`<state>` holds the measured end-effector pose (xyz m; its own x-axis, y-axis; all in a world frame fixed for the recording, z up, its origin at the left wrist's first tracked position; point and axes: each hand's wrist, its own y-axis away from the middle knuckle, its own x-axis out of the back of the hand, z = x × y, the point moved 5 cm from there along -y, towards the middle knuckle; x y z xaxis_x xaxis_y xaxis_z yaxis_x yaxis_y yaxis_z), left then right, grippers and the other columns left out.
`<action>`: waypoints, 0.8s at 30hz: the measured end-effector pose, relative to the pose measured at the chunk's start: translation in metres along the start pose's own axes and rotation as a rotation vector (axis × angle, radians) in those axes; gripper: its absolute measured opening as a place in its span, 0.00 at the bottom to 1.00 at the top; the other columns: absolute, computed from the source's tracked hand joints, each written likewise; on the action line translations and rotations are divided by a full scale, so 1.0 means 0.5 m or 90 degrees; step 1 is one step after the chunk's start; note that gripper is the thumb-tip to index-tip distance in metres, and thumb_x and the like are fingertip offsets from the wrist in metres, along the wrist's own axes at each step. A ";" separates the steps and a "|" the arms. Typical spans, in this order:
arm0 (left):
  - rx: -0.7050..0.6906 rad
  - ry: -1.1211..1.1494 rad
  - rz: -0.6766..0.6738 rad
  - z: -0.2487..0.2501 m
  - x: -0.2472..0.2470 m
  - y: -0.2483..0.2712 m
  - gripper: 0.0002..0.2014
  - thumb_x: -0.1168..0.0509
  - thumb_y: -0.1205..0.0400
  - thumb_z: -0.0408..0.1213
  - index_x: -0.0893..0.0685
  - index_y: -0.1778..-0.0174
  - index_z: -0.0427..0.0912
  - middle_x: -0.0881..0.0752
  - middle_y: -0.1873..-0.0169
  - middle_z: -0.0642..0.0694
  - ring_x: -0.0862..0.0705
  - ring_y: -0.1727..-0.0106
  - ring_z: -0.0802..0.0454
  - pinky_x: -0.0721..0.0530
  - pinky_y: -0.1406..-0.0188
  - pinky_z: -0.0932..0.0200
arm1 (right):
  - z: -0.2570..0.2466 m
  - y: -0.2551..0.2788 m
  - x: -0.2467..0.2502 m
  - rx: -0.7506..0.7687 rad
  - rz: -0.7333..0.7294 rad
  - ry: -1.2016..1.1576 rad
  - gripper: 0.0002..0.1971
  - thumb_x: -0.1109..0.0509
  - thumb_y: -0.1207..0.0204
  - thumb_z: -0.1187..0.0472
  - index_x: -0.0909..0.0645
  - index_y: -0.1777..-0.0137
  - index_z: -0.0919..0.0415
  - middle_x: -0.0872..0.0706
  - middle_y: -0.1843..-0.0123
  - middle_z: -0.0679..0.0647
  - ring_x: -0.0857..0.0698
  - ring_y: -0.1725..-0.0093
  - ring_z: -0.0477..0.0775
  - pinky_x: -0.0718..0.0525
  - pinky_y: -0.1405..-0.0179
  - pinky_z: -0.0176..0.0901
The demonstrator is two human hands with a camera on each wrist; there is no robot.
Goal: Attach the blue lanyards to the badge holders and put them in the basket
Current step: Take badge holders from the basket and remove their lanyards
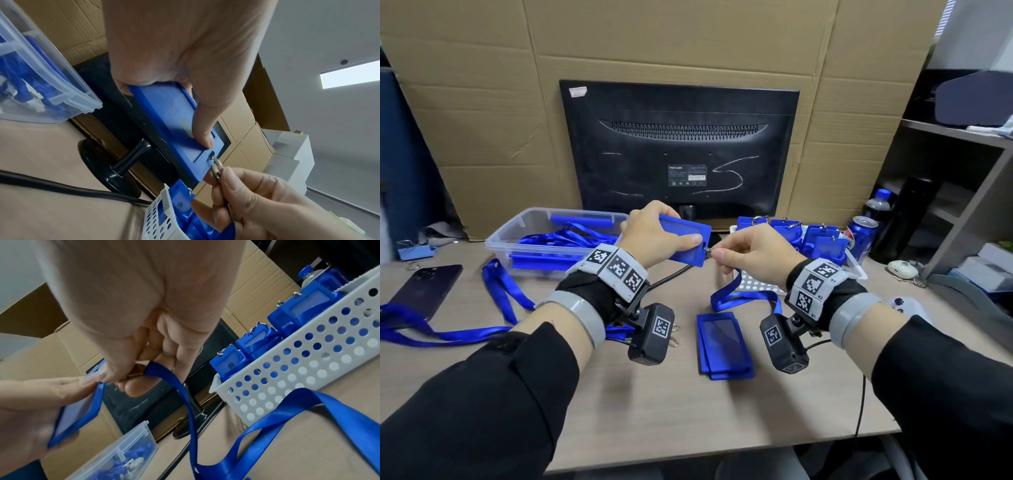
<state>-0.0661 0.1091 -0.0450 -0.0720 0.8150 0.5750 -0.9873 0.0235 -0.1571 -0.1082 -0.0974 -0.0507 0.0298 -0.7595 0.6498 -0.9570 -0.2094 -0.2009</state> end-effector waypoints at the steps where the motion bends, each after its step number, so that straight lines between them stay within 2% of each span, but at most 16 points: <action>1: -0.005 -0.011 0.012 0.002 -0.001 0.000 0.25 0.16 0.35 0.61 0.18 0.49 0.59 0.18 0.39 0.47 0.25 0.32 0.43 0.18 0.32 0.42 | -0.002 0.001 0.000 0.009 -0.004 0.005 0.06 0.24 0.15 0.59 0.07 0.49 0.60 0.08 0.68 0.45 0.09 0.64 0.41 0.12 0.53 0.36; 3: -0.017 -0.024 0.022 0.004 -0.003 -0.001 0.24 0.16 0.31 0.57 0.17 0.46 0.56 0.21 0.38 0.47 0.27 0.32 0.44 0.20 0.31 0.44 | -0.006 0.001 0.001 0.024 -0.010 0.016 0.06 0.24 0.15 0.60 0.07 0.50 0.60 0.09 0.69 0.43 0.10 0.65 0.40 0.15 0.56 0.32; 6: -0.037 -0.020 0.023 0.013 -0.007 0.002 0.23 0.16 0.29 0.55 0.18 0.44 0.54 0.23 0.37 0.46 0.29 0.32 0.45 0.21 0.32 0.49 | -0.007 0.000 0.006 0.032 -0.007 0.021 0.05 0.24 0.15 0.60 0.08 0.52 0.56 0.10 0.70 0.40 0.11 0.66 0.38 0.18 0.59 0.28; 10: -0.050 -0.033 0.016 0.019 -0.014 0.008 0.24 0.17 0.28 0.55 0.18 0.43 0.52 0.22 0.37 0.46 0.28 0.32 0.46 0.24 0.37 0.54 | 0.000 0.001 0.008 0.043 -0.019 0.031 0.05 0.24 0.15 0.59 0.07 0.50 0.59 0.08 0.67 0.42 0.09 0.64 0.43 0.12 0.52 0.36; 14: -0.039 -0.043 0.012 0.018 -0.026 0.011 0.24 0.16 0.30 0.55 0.19 0.46 0.53 0.21 0.37 0.46 0.24 0.33 0.45 0.18 0.32 0.47 | 0.010 0.001 0.010 0.042 -0.030 0.042 0.05 0.23 0.16 0.60 0.07 0.50 0.60 0.08 0.65 0.44 0.08 0.64 0.44 0.12 0.52 0.37; 18: -0.057 -0.021 -0.002 0.028 -0.029 0.015 0.23 0.14 0.33 0.56 0.22 0.55 0.57 0.17 0.42 0.48 0.15 0.41 0.47 0.12 0.39 0.42 | 0.024 0.008 0.016 0.033 -0.024 -0.004 0.06 0.23 0.16 0.61 0.07 0.51 0.62 0.06 0.63 0.50 0.08 0.63 0.47 0.08 0.50 0.48; 22: -0.083 -0.053 0.003 0.041 -0.032 0.020 0.23 0.14 0.33 0.55 0.23 0.56 0.57 0.17 0.43 0.47 0.16 0.41 0.46 0.13 0.42 0.44 | 0.029 0.010 0.014 0.026 -0.032 -0.028 0.07 0.22 0.17 0.59 0.07 0.52 0.63 0.06 0.61 0.53 0.08 0.62 0.48 0.08 0.51 0.47; 24: -0.090 -0.054 0.002 0.043 -0.034 0.019 0.22 0.14 0.31 0.54 0.20 0.54 0.55 0.17 0.45 0.49 0.16 0.45 0.49 0.13 0.46 0.50 | 0.032 0.011 0.015 0.022 -0.030 -0.030 0.08 0.22 0.17 0.58 0.07 0.52 0.62 0.05 0.61 0.54 0.08 0.62 0.49 0.07 0.51 0.44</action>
<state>-0.0771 0.0831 -0.0391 -0.0927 0.7640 0.6385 -0.9577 0.1070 -0.2671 -0.1085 -0.1142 -0.0587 0.0881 -0.7765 0.6240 -0.9439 -0.2653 -0.1968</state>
